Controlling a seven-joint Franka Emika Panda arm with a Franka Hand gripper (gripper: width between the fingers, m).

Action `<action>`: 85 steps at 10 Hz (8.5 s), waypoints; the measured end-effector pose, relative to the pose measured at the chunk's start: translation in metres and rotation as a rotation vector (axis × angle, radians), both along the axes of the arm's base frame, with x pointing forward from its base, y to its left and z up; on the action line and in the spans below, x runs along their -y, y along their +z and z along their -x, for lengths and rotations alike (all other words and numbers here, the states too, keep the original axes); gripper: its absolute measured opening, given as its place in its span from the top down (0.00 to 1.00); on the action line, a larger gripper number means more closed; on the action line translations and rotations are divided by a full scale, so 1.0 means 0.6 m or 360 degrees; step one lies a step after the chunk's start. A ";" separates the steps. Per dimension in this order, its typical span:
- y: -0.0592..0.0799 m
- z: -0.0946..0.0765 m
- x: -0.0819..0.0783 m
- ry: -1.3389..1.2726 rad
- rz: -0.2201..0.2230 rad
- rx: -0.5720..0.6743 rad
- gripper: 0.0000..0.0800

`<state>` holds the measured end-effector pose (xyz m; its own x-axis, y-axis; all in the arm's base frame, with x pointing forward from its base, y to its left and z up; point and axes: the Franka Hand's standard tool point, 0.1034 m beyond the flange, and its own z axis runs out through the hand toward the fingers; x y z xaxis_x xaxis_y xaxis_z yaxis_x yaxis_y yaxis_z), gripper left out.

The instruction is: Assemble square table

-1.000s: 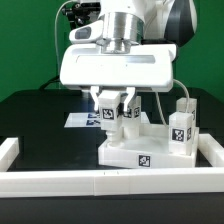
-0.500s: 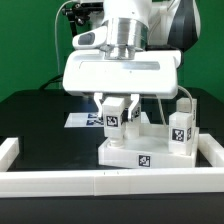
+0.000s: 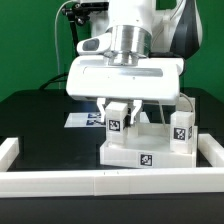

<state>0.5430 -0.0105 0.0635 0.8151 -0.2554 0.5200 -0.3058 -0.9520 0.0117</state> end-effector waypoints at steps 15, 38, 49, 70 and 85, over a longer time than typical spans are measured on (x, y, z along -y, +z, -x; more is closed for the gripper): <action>0.073 -0.010 0.017 0.0000 -0.0173 -0.0164 0.19; 0.031 -0.013 0.035 -0.0371 -0.0565 -0.0880 0.64; 0.032 -0.016 -0.009 -0.2143 -0.0915 -0.0646 0.64; 0.031 -0.025 -0.024 -0.0097 -0.0439 -0.0811 0.19; 0.029 -0.022 -0.015 -0.0997 -0.0658 -0.0723 0.64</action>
Offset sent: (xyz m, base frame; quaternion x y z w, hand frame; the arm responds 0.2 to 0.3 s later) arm 0.0000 0.0000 0.0000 0.0000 0.0000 0.0000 1.0000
